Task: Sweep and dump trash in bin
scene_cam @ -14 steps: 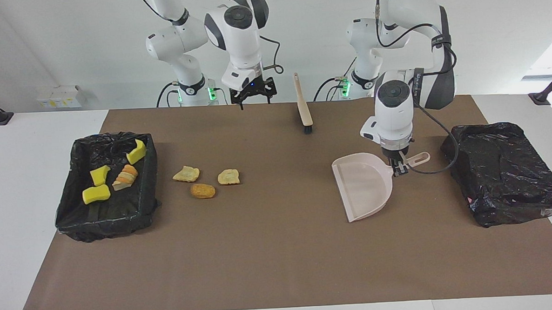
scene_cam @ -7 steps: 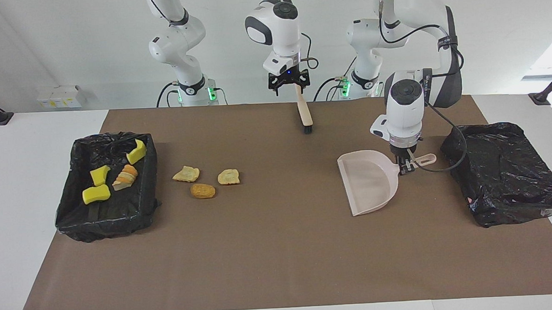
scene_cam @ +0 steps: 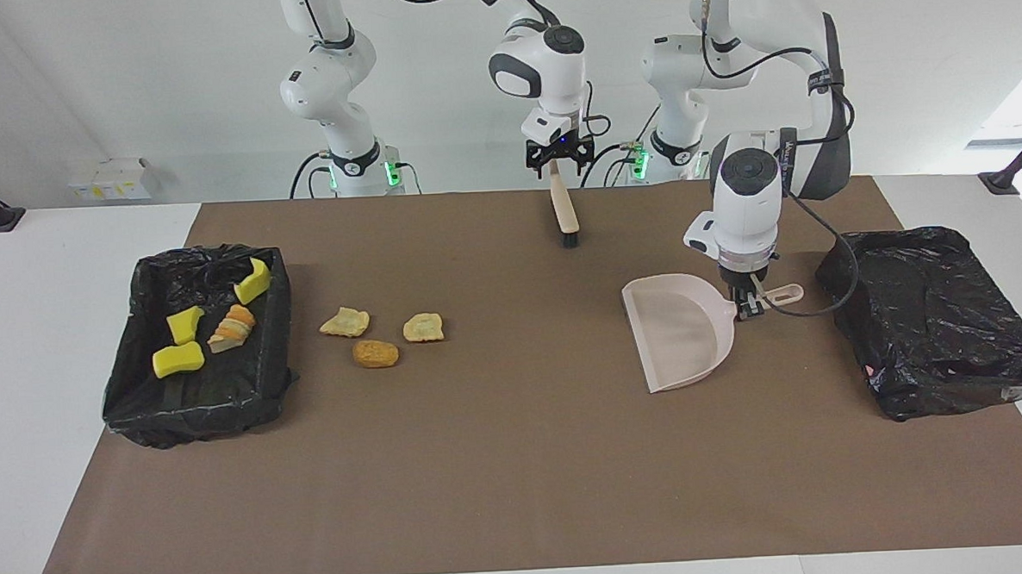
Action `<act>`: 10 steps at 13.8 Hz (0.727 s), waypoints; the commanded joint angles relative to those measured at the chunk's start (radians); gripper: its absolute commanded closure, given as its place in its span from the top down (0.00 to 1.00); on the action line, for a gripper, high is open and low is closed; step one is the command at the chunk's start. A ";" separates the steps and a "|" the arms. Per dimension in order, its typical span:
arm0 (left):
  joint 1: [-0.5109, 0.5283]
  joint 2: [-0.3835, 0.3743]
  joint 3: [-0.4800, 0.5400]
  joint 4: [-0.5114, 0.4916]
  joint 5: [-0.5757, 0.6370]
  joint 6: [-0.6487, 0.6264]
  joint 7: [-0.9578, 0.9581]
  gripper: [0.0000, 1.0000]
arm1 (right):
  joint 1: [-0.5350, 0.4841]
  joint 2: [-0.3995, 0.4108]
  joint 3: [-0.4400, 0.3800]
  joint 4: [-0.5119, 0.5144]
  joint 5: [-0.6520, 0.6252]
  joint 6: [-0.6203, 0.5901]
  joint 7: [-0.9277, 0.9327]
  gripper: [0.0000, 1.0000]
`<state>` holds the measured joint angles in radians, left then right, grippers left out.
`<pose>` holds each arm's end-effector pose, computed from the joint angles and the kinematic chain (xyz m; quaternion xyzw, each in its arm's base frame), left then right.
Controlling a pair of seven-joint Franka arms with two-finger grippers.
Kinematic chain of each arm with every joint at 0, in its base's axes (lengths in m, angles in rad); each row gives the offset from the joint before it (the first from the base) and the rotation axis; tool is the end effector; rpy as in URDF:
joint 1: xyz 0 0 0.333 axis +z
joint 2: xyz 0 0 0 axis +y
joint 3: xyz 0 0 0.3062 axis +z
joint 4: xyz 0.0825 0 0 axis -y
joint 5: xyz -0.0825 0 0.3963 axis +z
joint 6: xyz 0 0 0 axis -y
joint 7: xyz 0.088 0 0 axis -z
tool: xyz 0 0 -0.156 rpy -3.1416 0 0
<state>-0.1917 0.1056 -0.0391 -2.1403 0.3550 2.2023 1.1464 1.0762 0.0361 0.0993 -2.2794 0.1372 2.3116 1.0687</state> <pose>0.5503 -0.1030 0.2894 -0.6919 0.7083 0.0801 0.1146 0.1963 0.4908 0.2723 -0.9986 -0.0069 0.0479 0.0209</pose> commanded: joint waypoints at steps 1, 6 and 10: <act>0.009 -0.047 -0.005 -0.062 -0.010 0.016 0.010 0.00 | 0.022 -0.030 -0.006 -0.002 -0.004 -0.058 0.011 0.81; 0.009 -0.047 -0.005 -0.062 -0.010 0.019 0.007 0.00 | 0.022 -0.045 0.011 -0.003 0.018 -0.115 0.025 0.73; 0.011 -0.047 -0.005 -0.062 -0.010 0.019 0.006 0.00 | 0.022 -0.044 0.014 -0.002 0.059 -0.113 0.042 0.67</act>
<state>-0.1916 0.0903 -0.0394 -2.1614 0.3546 2.2035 1.1457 1.0978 0.0073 0.1084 -2.2780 0.1517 2.2157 1.0866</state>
